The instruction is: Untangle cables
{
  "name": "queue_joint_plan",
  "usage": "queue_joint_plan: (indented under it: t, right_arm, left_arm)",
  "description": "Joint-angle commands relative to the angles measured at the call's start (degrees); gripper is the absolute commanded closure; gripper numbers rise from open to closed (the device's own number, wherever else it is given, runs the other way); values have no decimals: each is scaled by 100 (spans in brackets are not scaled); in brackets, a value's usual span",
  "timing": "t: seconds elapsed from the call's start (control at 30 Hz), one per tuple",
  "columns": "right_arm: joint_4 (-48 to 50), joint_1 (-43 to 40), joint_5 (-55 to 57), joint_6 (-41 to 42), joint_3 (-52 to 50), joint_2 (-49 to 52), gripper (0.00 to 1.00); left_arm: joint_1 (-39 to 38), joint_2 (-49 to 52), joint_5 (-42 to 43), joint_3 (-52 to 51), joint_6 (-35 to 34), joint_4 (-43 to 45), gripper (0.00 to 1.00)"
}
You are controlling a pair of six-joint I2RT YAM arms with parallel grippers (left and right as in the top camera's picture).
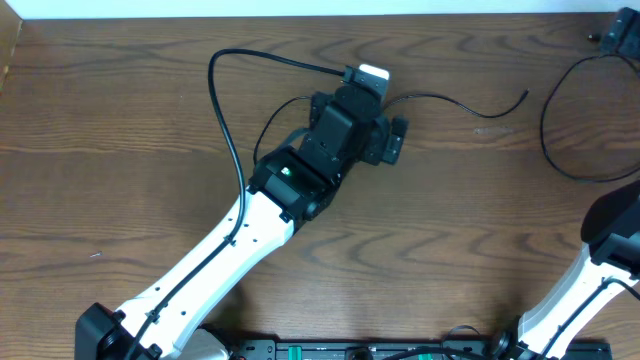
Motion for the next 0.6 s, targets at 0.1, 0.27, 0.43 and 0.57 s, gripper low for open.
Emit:
queue_joint_plan:
  t: [0.1,0.27,0.43,0.57]
  right_arm:
    - [-186,723,-1029,-468,-118,-42,2]
    - [-85,1386,-1222,-197,-741,-39,15]
    - [450,2046,-1189,765,-1547,-39,26]
    - [1102,2570,-973,1991,-2155,-39,28]
  left_arm:
    - [612,28,-243,39,-463,-424,0]
    - [1152,22,-243,39,-560,-964,0]
    - [1521,22,-240,39,-791,-1213,0]
    - [1637,22,-243,39,-870,-1279,0]
